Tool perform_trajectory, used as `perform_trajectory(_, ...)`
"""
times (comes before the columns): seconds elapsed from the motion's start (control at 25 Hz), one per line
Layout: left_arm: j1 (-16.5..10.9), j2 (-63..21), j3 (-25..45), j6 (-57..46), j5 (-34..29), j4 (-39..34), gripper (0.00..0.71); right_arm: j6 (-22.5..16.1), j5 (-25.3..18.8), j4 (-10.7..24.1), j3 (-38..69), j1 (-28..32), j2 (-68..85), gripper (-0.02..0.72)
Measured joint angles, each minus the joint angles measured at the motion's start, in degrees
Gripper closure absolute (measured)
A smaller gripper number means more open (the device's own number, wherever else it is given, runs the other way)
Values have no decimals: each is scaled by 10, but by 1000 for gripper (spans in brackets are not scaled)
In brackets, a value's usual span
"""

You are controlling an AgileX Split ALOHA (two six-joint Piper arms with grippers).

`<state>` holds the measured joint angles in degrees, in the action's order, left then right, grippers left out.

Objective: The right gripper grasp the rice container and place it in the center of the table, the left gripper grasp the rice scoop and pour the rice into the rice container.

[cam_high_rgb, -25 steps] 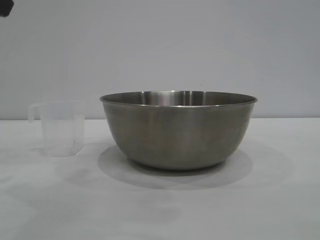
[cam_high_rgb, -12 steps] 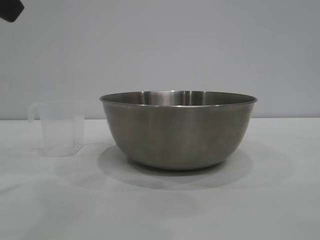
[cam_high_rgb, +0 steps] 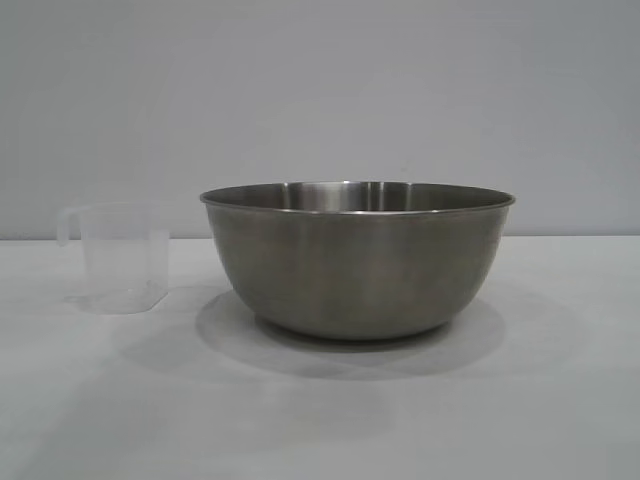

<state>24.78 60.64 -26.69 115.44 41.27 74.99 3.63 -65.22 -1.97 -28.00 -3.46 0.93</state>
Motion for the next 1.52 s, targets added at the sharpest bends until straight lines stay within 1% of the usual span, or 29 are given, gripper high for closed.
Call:
perform_trajectory(0.08,0,0,-16,34,82,88,422,0,0,0,0,0,0,703)
perform_trajectory(0.16,0,0,-29,51,142,174,422,0,0,0,0,0,0,703)
perform_trajectory(0.24,0,0,-32,55,162,245,422,0,0,0,0,0,0,703)
perform_trajectory(0.28,0,0,-29,55,164,269,422,0,0,0,0,0,0,703)
perform_trajectory(0.48,0,0,-10,39,161,271,422,0,0,0,0,0,0,703)
perform_trajectory(0.6,0,0,-10,0,132,271,422,0,0,0,0,0,0,703)
perform_trajectory(0.76,0,0,-10,-80,44,271,422,0,0,0,0,0,0,703)
perform_trajectory(0.88,0,0,-10,-157,-37,271,422,0,0,0,0,0,0,703)
perform_trajectory(0.96,0,0,-12,-227,-70,270,422,0,0,0,0,0,0,703)
perform_trajectory(1.12,0,0,-39,-394,-103,255,422,0,0,0,0,0,0,703)
perform_trajectory(1.2,0,0,-57,-455,-144,244,422,0,0,0,0,0,0,703)
perform_trajectory(1.32,0,0,-80,-497,-262,238,422,0,0,0,0,0,0,703)
perform_trajectory(1.44,0,0,-86,-507,-422,224,422,0,0,0,0,0,0,703)
perform_trajectory(1.52,0,2,-86,-509,-527,188,422,0,0,0,0,0,0,703)
